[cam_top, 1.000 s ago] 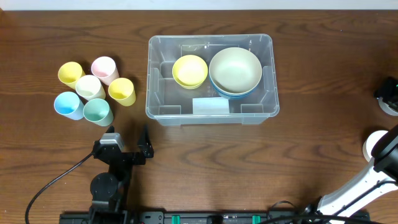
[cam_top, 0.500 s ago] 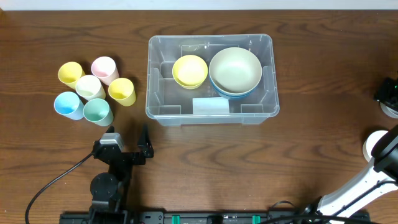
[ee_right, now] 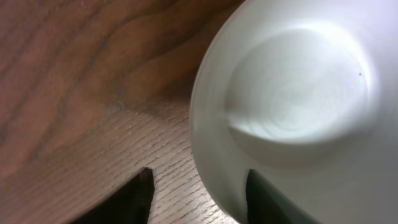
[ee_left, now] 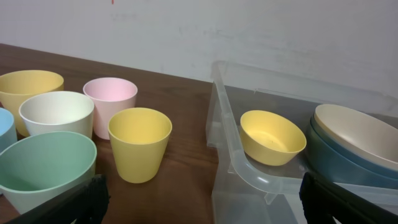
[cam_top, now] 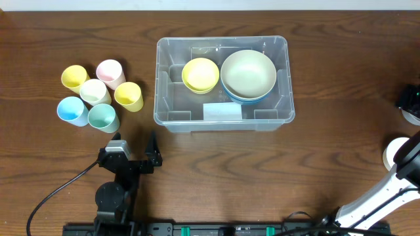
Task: Pack container
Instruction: 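Move right gripper to the white bowl at the right edge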
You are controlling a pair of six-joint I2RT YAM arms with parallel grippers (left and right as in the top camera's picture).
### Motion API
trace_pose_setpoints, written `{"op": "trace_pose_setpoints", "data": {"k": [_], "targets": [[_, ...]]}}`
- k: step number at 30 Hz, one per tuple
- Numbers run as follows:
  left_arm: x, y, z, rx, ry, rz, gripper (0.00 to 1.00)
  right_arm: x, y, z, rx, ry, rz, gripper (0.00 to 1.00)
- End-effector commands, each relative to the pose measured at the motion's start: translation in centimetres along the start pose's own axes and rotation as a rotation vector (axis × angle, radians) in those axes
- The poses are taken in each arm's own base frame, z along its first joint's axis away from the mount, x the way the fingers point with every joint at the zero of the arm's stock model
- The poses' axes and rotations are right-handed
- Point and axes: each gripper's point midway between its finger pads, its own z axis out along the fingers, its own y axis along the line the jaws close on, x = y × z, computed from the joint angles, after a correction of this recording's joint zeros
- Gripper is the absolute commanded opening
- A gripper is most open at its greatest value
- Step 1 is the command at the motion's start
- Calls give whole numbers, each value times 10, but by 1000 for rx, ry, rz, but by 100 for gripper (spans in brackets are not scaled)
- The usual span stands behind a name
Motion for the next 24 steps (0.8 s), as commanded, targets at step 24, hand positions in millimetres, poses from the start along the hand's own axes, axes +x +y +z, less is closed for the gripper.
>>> {"op": "trace_pose_setpoints", "data": {"k": [24], "targets": [[16, 8, 1, -33, 46, 19, 98, -19, 159, -9, -264, -64, -195, 1]]}}
